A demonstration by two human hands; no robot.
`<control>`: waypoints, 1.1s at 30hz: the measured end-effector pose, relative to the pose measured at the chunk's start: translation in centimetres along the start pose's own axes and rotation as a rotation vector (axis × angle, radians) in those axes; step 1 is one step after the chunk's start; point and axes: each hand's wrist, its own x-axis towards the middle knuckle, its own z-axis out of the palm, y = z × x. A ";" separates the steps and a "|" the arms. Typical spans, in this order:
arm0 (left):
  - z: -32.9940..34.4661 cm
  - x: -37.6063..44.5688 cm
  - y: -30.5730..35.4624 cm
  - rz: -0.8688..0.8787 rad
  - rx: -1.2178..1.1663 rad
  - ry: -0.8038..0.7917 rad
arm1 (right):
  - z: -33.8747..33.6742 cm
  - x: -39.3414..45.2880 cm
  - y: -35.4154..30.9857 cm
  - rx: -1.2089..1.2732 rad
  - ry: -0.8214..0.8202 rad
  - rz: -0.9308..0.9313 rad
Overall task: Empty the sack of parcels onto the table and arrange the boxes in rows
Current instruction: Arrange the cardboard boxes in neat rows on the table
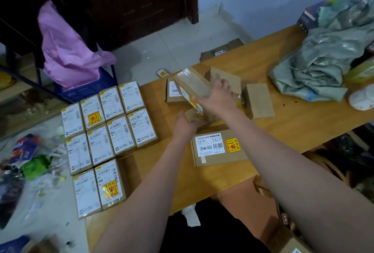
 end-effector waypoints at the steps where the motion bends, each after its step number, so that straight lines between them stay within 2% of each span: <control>1: -0.1 0.0 0.2 0.009 0.003 -0.003 | 0.3 0.2 -0.2 -0.042 -0.070 0.007; 4: -0.5 0.0 0.1 0.012 -0.018 -0.004 | 0.9 0.8 0.5 -0.025 -0.128 0.047; 7: -1.1 0.0 -0.7 -0.016 -0.051 0.015 | -0.5 0.7 1.5 0.087 -0.153 -0.010; 9: -1.5 -0.1 -1.5 -0.063 -0.123 0.048 | -2.4 0.3 2.5 0.123 -0.266 -0.071; 11: -1.9 -0.2 -2.4 -0.139 -0.287 0.106 | -4.1 -0.3 3.5 0.071 -0.411 -0.145; 13: -2.3 -0.3 -3.2 -0.221 -0.486 0.142 | -5.1 -0.7 4.6 0.044 -0.488 -0.159; 17: -3.1 -0.2 -4.0 -0.313 -0.688 0.076 | -5.9 -1.5 5.2 -0.069 -0.640 -0.170; 21: -3.4 -0.7 -3.8 -0.334 -0.644 -0.108 | -5.1 -2.6 4.8 -0.178 -0.697 -0.190; 33: -2.5 -1.6 -4.9 -0.247 -0.412 -0.162 | -2.7 -4.0 5.8 -0.353 -0.765 -0.177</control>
